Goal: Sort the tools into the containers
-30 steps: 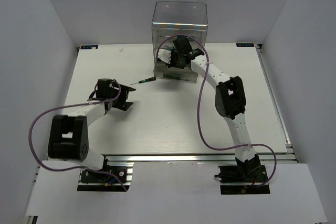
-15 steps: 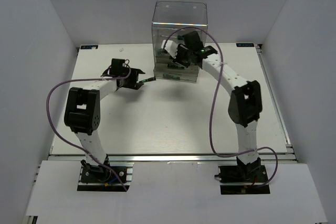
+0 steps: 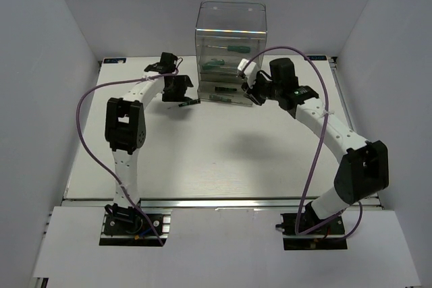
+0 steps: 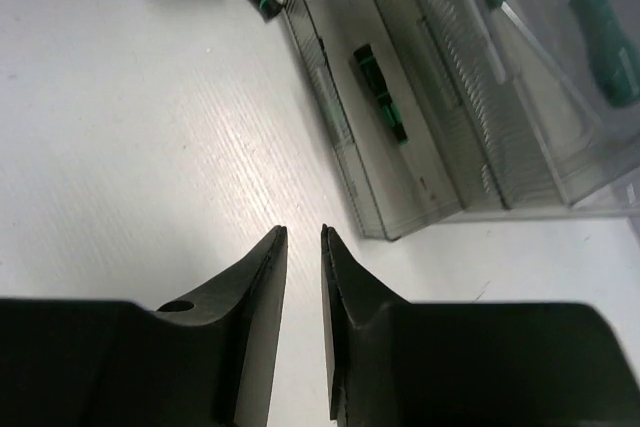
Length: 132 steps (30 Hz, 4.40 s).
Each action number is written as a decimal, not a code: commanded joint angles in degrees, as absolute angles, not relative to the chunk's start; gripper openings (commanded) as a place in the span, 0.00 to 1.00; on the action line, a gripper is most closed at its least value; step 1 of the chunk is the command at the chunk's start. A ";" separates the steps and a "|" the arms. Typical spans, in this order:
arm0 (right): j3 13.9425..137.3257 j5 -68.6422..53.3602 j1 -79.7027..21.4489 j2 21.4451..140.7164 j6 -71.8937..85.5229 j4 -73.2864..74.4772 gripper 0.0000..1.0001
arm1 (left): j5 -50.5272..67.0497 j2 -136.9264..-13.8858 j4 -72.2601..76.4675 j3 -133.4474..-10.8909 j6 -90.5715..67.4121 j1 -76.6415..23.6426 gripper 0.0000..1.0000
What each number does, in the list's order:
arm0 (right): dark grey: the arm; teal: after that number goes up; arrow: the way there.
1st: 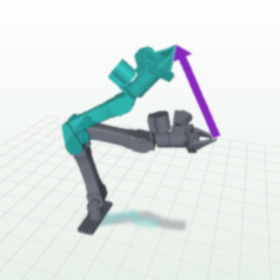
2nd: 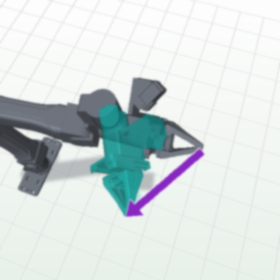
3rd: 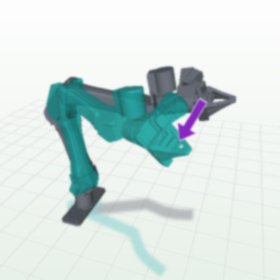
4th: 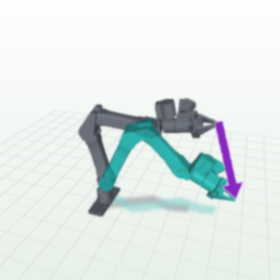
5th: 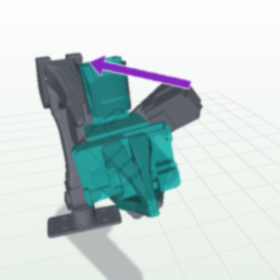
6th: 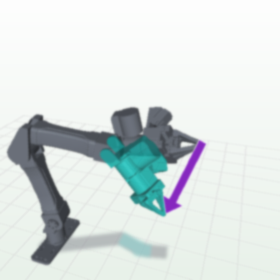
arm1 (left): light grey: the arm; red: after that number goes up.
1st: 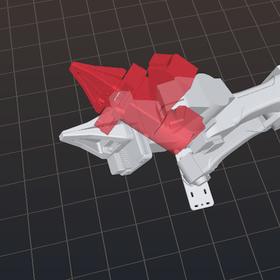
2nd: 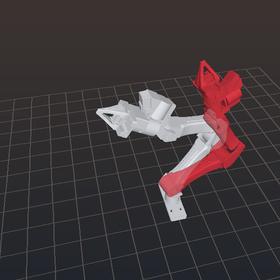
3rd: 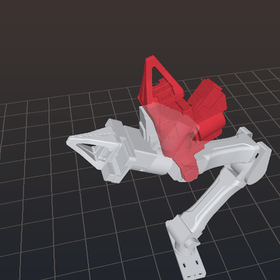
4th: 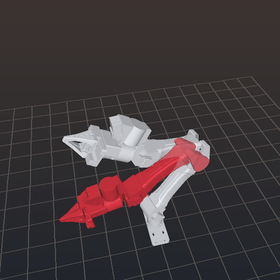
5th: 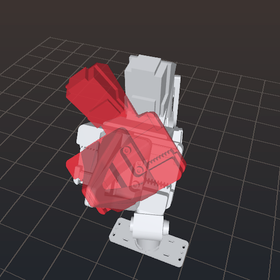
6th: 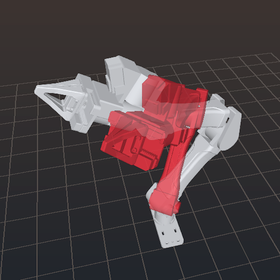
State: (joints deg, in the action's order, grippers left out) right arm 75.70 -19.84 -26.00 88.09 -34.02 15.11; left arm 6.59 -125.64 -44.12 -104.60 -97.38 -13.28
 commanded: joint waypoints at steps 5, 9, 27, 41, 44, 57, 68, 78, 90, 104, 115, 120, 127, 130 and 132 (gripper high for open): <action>71.72 -22.67 -22.68 83.76 -29.88 12.22 0.25 | 0.89 -126.73 -55.98 -109.68 -100.55 -13.10 0.69; 70.75 -23.20 -22.15 82.53 -29.62 12.39 0.25 | 0.88 -130.59 -60.29 -113.71 -100.90 -13.10 0.69; 64.07 -23.81 -21.27 76.99 -28.65 12.83 0.24 | -0.26 -138.08 -64.16 -118.30 -101.42 -12.74 0.63; 63.90 -26.80 -20.39 74.27 -28.30 14.32 0.22 | -1.50 -137.29 -68.20 -113.83 -98.97 -12.13 0.36; 63.55 -27.77 -20.48 73.31 -27.86 14.76 0.22 | -0.62 -134.93 -64.43 -108.12 -97.56 -11.95 0.24; 60.21 -29.09 -20.39 70.14 -27.86 15.99 0.21 | 9.75 -117.35 -40.28 -88.15 -88.33 -13.00 0.00; 56.34 -27.33 -19.69 65.13 -29.27 16.35 0.21 | 13.10 -123.57 -38.41 -105.73 -91.31 -19.42 0.00; 54.67 -27.77 -18.19 63.63 -28.83 16.43 0.21 | 11.16 -129.81 -30.95 -110.82 -99.04 -21.27 0.00; 52.12 -29.18 -17.93 61.79 -31.11 17.84 0.25 | 12.39 -132.63 -25.77 -114.27 -101.16 -21.53 0.42; 53.61 -45.95 -18.28 71.00 -57.08 24.50 0.00 | 21.09 -104.55 11.13 -74.68 -96.96 -21.27 0.00; 65.99 -5.75 -33.30 100.52 -44.06 4.51 0.00 | 19.52 -68.26 -6.14 -47.56 -60.05 -13.98 0.54; 74.86 8.06 -35.59 113.34 -42.62 -6.75 0.00 | 15.23 -53.20 -14.23 -39.83 -53.79 -12.75 0.64; 89.71 14.50 -35.42 127.87 -47.10 -13.09 0.00 | 4.95 -34.12 -21.44 -33.84 -56.16 -12.57 0.86; 94.55 16.34 -35.33 131.83 -49.21 -14.85 0.00 | 1.77 -30.50 -25.65 -34.45 -55.90 -12.66 0.95; 96.32 17.49 -35.16 133.76 -50.36 -15.29 0.00 | -1.12 -29.97 -28.82 -35.59 -55.37 -12.66 0.97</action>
